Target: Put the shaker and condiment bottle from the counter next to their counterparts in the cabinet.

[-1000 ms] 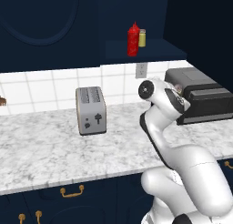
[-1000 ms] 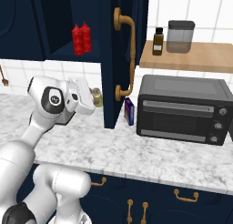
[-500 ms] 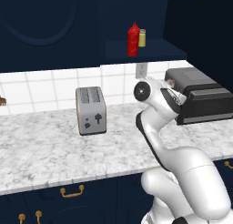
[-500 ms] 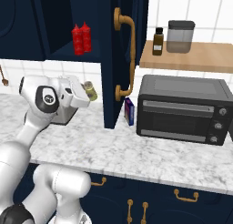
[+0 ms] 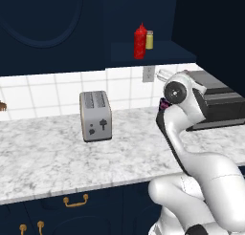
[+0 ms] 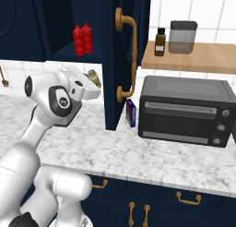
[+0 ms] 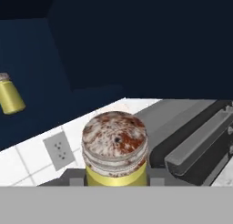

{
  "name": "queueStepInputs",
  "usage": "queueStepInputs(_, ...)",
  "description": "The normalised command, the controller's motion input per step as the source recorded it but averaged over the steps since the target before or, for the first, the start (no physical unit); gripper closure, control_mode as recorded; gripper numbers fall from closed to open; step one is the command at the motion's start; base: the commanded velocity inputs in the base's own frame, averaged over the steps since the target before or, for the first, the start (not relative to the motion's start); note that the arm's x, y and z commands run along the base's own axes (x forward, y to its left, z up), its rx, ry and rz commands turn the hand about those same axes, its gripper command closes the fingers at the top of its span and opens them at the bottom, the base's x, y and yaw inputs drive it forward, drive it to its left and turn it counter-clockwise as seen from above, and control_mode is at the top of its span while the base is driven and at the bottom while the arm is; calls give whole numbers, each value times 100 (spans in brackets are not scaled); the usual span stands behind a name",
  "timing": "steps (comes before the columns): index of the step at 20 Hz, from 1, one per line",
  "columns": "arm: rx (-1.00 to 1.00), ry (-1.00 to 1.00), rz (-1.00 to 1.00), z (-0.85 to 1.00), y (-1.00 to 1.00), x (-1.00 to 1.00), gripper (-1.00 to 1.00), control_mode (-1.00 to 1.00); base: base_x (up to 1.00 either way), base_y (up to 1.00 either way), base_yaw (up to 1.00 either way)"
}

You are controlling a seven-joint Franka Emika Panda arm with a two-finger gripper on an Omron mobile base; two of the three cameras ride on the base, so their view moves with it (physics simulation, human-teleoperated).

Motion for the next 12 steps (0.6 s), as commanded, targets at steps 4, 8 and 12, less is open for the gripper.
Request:
queueStepInputs(4,0,-5,15,59,-6,0,100,-100,0,0,0)
queueStepInputs(8,0,0,12,49,0,0,100,-100,0,0,0)
queueStepInputs(12,0,0,10,40,0,0,100,-100,0,0,0)
